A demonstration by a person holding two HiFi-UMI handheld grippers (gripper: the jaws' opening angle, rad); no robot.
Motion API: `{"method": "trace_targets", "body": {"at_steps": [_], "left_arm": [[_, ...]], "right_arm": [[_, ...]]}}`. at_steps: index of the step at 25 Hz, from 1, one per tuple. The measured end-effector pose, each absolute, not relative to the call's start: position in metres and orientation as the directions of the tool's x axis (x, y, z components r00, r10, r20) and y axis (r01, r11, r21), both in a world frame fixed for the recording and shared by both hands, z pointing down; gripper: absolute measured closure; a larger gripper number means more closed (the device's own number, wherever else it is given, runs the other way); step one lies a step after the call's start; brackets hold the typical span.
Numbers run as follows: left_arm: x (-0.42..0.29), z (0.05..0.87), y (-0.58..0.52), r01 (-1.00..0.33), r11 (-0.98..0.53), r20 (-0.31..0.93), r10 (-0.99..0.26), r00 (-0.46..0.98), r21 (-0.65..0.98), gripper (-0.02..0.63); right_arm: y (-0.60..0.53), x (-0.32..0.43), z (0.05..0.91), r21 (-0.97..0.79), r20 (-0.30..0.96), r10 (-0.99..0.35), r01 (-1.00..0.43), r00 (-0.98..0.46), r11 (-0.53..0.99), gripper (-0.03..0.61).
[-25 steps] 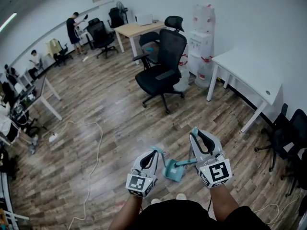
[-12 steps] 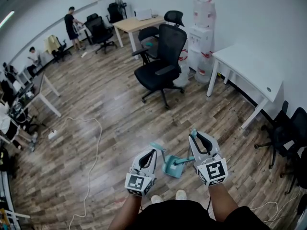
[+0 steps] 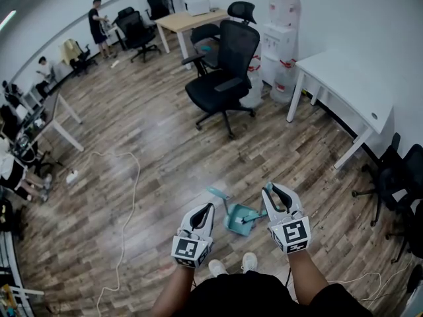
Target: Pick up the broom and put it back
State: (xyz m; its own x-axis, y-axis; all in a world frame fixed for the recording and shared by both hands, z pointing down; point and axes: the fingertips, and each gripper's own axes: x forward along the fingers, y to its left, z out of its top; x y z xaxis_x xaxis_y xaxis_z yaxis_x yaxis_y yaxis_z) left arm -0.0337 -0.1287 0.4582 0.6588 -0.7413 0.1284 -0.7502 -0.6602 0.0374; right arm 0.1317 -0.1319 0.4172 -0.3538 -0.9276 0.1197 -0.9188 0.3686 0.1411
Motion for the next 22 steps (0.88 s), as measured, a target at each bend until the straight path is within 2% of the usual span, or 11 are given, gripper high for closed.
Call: {"method": "trace_targets", "body": {"at_steps": [12,22], "left_arm": [[-0.058,0.495,-0.127,-0.791,-0.610,0.169,-0.776,0.608,0.045,0.594],[-0.082,0.527,-0.127,-0.836,-0.545,0.273,-0.796,0.541,0.069,0.595]], "right_arm": [[-0.130,0.135,0.486,0.152,0.278,-0.887,-0.895,-0.368,0.419,0.489],[-0.117,0.140,0.559,0.154,0.423,-0.816,-0.856,-0.394,0.493,0.489]]}}
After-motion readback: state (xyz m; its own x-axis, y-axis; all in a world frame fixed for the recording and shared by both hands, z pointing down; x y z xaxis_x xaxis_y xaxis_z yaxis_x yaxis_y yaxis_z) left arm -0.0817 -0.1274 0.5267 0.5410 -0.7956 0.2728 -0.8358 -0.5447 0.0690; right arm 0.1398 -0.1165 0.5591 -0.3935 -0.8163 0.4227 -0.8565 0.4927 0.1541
